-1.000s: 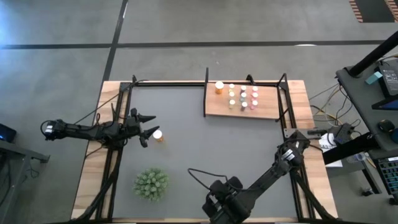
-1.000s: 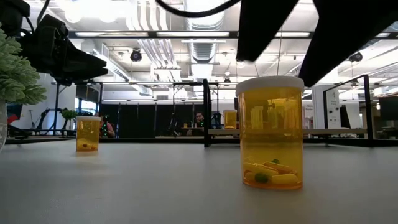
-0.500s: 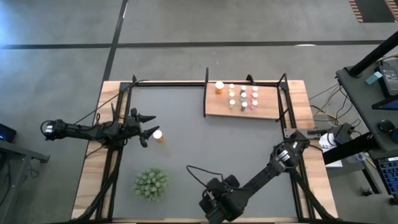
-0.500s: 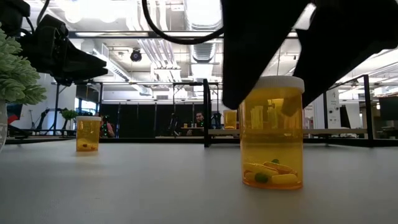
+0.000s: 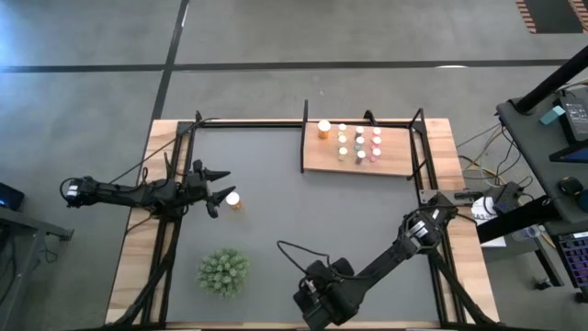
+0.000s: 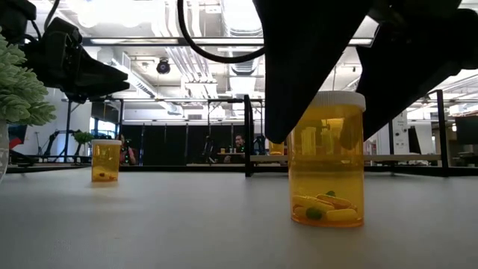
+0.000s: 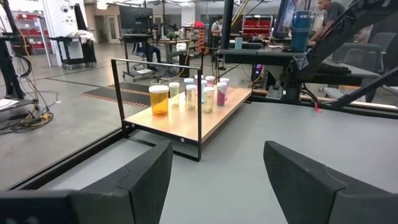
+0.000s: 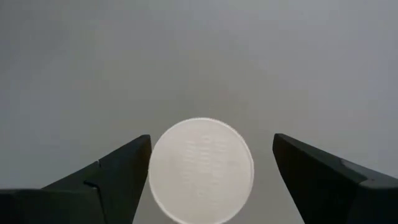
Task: Pick and place medicine bottles onto shelf by color
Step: Put the bottom orange pill bottle on the shelf aligned with the other orange pill bottle
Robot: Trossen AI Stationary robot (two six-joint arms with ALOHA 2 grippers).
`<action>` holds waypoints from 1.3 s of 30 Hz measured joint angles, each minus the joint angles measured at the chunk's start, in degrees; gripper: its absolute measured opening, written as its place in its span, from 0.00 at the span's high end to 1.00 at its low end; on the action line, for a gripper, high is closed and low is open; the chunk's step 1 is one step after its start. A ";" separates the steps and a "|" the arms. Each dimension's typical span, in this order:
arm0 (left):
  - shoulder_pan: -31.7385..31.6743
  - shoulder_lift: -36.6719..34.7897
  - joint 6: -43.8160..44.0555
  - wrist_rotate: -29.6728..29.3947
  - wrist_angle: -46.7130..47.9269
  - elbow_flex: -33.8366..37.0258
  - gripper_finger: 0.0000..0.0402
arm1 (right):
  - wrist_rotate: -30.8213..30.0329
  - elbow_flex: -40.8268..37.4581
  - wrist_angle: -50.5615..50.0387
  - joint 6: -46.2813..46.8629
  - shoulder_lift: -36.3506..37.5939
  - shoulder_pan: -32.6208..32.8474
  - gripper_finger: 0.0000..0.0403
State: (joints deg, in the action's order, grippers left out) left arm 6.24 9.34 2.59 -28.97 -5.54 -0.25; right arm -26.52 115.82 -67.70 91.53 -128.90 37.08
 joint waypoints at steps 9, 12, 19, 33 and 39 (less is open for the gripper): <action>0.02 0.01 0.00 0.00 0.01 0.00 0.41 | 0.72 -0.02 0.69 0.25 -0.01 0.00 0.20; 0.00 0.00 0.00 0.00 0.02 0.00 0.41 | 1.05 -0.06 0.53 0.42 -0.01 0.00 0.20; 0.01 0.00 0.00 0.00 0.01 0.00 0.41 | 1.50 -0.08 0.55 0.17 -0.02 0.01 0.32; 0.01 0.00 0.00 0.00 0.01 0.00 0.41 | 1.31 -0.25 -1.25 0.42 0.07 -0.23 0.55; 0.01 0.01 0.00 0.00 0.01 0.00 0.41 | 1.01 -0.10 -4.75 -0.53 1.36 -3.12 0.50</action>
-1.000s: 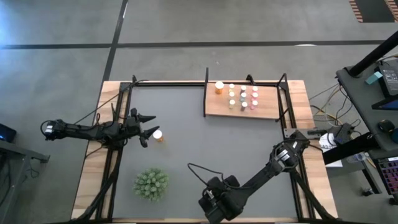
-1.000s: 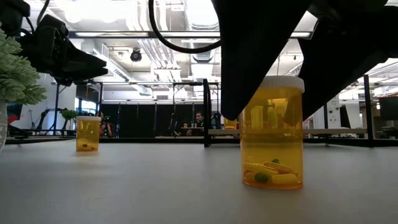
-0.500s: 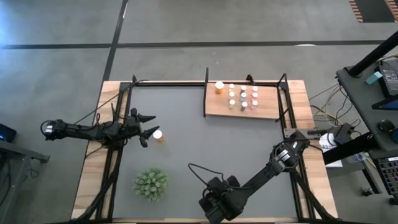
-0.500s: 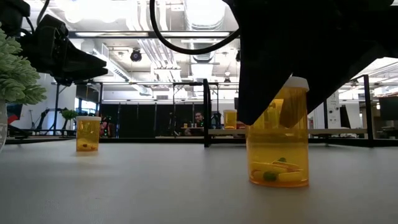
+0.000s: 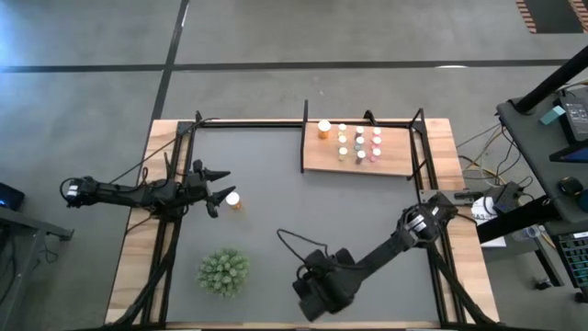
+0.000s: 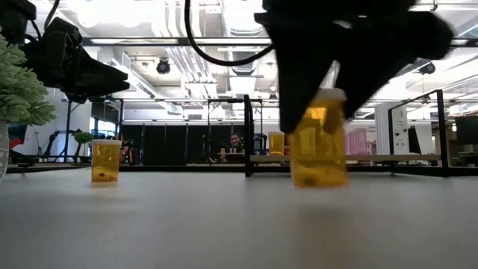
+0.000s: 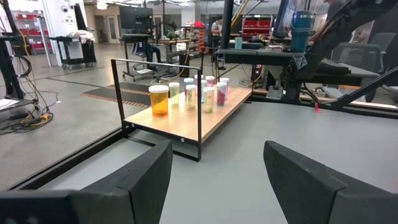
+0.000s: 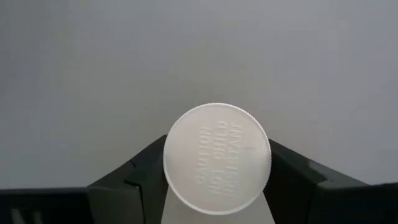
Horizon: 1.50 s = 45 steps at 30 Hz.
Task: Pick and place medicine bottles onto shelf by color
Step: Put the bottom orange pill bottle on the shelf aligned with the other orange pill bottle
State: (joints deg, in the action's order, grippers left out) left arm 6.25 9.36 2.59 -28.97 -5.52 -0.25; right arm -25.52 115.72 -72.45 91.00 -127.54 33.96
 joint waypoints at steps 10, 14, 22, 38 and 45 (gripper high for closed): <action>-0.01 -0.01 0.01 0.00 0.01 0.00 0.41 | -5.23 -4.84 -2.47 -5.20 6.64 -8.18 0.54; -0.01 0.01 0.00 0.00 -0.01 0.00 0.41 | -6.19 -13.38 1.40 -5.86 13.15 -11.48 0.54; -0.01 -0.01 0.00 0.00 0.01 0.00 0.41 | -5.97 -36.52 19.10 -9.41 29.77 -19.71 0.54; -0.01 -0.01 0.00 0.00 0.00 0.00 0.41 | -5.78 -47.87 30.78 -22.20 36.37 -32.88 0.54; 0.01 -0.01 0.00 0.00 -0.02 0.00 0.41 | -5.13 -47.87 35.59 -27.38 36.36 -38.57 0.53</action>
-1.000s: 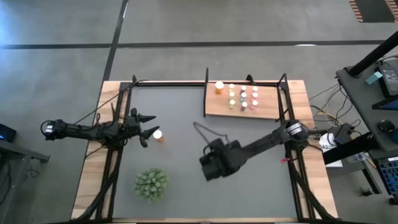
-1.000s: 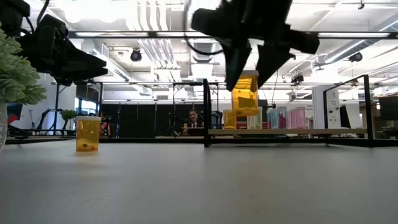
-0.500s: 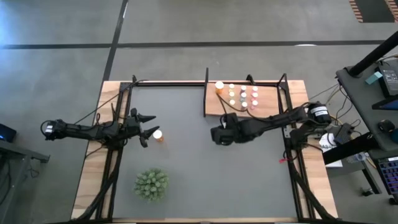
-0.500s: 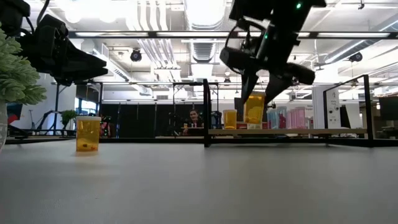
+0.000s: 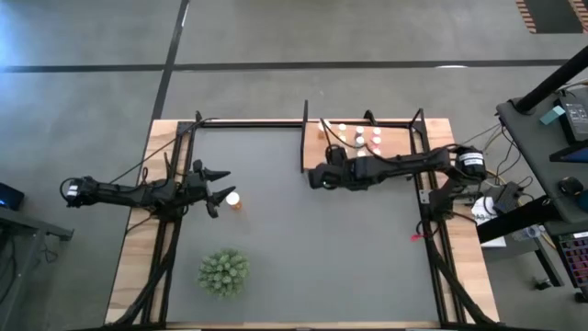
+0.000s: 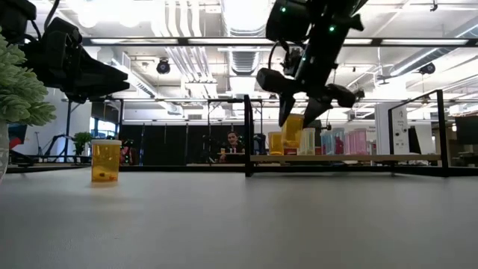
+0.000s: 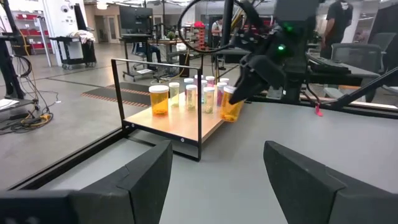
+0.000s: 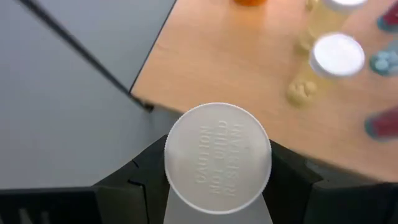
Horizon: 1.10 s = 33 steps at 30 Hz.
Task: Pick and place medicine bottles onto shelf by color
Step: Put the bottom orange pill bottle on the shelf aligned with the other orange pill bottle
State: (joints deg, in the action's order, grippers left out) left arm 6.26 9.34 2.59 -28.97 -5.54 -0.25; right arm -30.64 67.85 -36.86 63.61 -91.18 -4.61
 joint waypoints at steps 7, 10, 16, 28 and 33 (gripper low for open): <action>0.00 0.00 0.01 0.00 0.02 0.00 0.41 | 2.23 0.00 4.28 -2.17 -1.80 -3.95 0.53; -0.02 0.02 0.02 0.00 0.02 0.00 0.41 | 2.79 0.14 5.40 -2.81 -2.68 -5.19 0.53; -0.02 0.01 0.00 0.00 0.01 0.00 0.41 | 3.64 1.75 5.15 -5.59 -2.69 -6.81 0.53; -0.02 0.02 0.01 0.00 0.01 0.00 0.41 | 4.56 2.00 5.30 -13.10 -2.75 -8.75 0.53; -0.01 0.00 0.00 0.00 0.00 0.00 0.41 | 7.15 3.56 4.61 -16.65 -2.75 -10.09 0.53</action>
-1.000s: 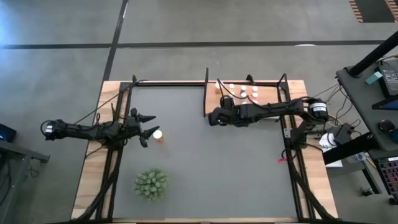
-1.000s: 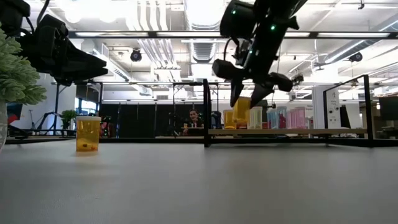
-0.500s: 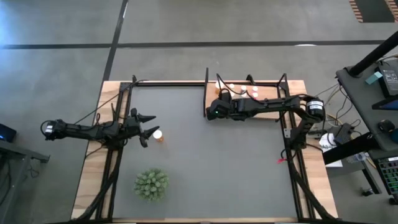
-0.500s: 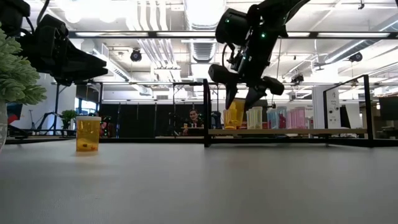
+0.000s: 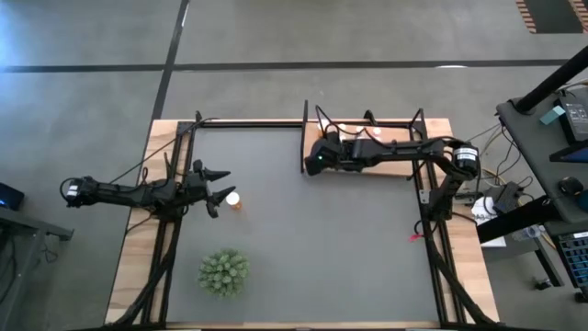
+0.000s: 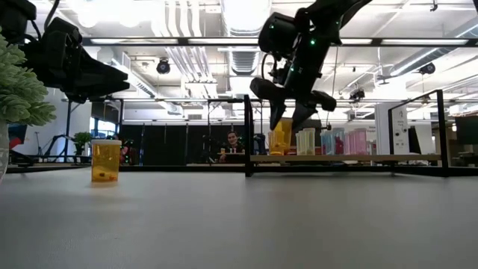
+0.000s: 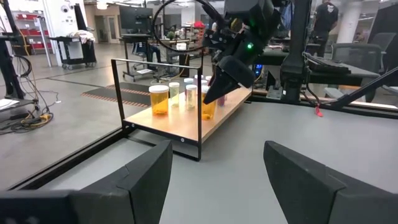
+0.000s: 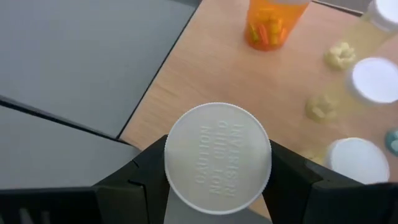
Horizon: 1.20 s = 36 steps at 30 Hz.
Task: Pick and place medicine bottles onto shelf by color
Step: Put the bottom orange pill bottle on the shelf aligned with the other orange pill bottle
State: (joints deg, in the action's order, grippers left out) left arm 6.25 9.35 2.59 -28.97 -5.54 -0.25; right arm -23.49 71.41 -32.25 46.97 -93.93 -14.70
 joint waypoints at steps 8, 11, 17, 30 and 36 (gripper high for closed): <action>0.01 0.02 0.00 0.00 0.01 0.00 0.41 | 1.73 1.65 -2.59 -1.29 -0.02 -1.59 0.53; -0.01 0.02 0.00 0.00 0.00 0.00 0.41 | 3.04 1.40 -2.90 -1.22 -0.02 -1.82 0.53; -0.01 0.02 0.00 0.00 0.01 0.00 0.41 | 3.21 1.10 -3.45 -0.57 -0.04 -1.84 0.53; -0.01 0.00 0.00 0.00 0.02 0.00 0.41 | 3.56 0.42 -2.41 -0.56 -0.05 -2.53 0.53; -0.01 0.01 0.00 0.00 0.02 0.00 0.41 | 2.87 1.06 -2.29 -0.70 -1.47 -3.10 0.52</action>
State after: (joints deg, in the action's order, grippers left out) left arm 6.24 9.35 2.59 -28.97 -5.52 -0.25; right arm -20.62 72.47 -34.54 46.27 -95.40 -17.80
